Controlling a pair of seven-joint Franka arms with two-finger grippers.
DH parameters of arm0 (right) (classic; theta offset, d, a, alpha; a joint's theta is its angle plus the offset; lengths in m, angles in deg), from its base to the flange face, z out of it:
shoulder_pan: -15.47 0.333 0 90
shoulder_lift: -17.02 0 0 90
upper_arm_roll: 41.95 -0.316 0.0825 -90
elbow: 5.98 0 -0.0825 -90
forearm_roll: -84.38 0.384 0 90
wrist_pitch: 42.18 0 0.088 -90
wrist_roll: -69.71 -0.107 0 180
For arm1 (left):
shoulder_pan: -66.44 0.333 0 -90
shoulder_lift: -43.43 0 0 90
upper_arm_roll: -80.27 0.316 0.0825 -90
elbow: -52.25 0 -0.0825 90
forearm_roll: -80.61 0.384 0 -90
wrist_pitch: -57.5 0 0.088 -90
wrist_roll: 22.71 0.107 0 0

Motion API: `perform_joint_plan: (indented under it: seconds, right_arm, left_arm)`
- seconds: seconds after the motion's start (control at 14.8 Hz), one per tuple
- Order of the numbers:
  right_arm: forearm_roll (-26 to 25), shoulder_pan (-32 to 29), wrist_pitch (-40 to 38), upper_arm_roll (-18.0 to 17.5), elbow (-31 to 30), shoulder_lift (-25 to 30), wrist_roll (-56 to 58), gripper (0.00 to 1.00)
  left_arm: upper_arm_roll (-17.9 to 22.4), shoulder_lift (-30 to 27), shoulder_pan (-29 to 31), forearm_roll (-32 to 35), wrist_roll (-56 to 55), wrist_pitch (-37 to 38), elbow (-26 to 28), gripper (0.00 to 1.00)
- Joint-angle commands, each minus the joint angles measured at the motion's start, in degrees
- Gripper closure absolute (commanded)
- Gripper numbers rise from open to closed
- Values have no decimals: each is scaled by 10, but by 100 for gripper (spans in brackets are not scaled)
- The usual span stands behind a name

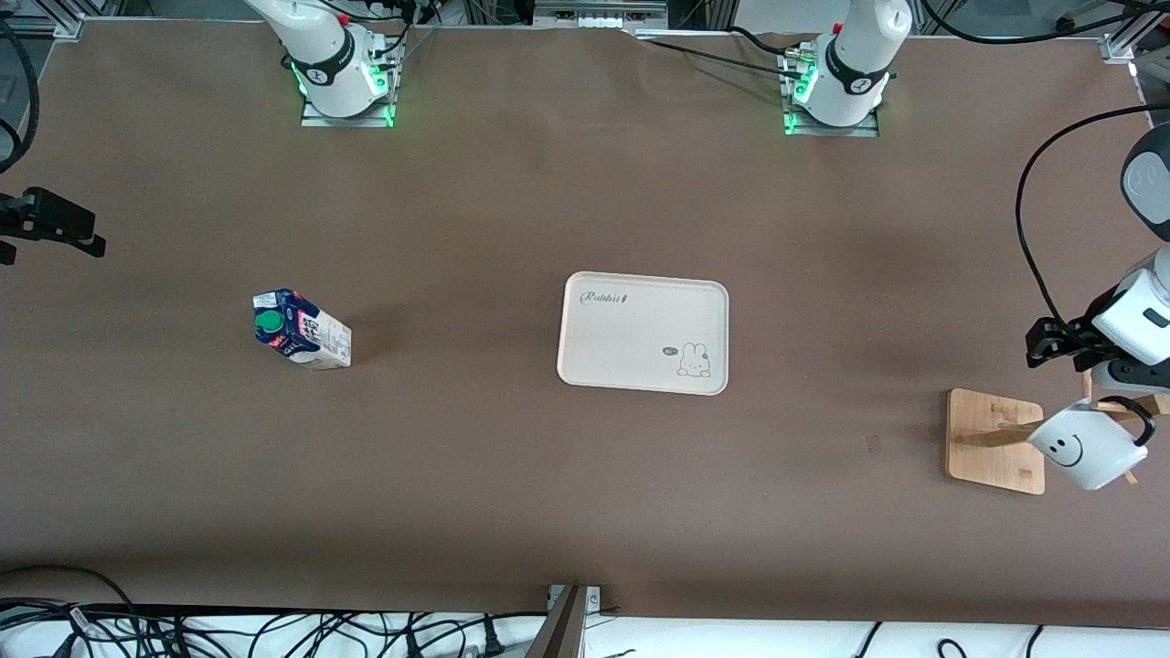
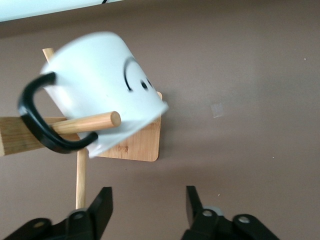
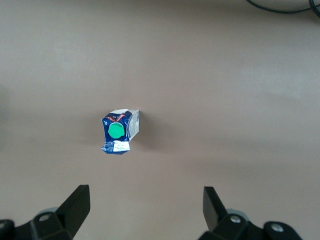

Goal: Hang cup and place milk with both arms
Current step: 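Hang the mug handle on a stand peg with the left gripper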

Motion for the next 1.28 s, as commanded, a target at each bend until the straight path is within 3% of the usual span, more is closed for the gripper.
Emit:
perform_joint_plan:
  seconds: [0.0, 0.27, 0.54, 0.81, 1.21]
  right_arm:
    - [-6, -15, 4, -17, -44, 30, -1, 0]
    - [-5, -15, 29, -20, -71, 36, -2, 0]
    - [-6, -14, 30, -20, -73, 36, 4, 0]
    - [-4, -15, 31, -20, -69, 29, 2, 0]
    - [-4, -14, 30, -20, -68, 29, -13, 0]
  left_arm:
    - [-2, -19, -7, -15, 16, 19, -8, 0]
    - [-11, -70, -39, -18, 0, 40, 10, 0]
    - [-63, -136, -41, -14, -97, 104, 62, 0]
    - [-76, -166, -36, -7, -107, 101, 101, 0]
    - [-77, -165, -37, 18, -114, 135, 77, 0]
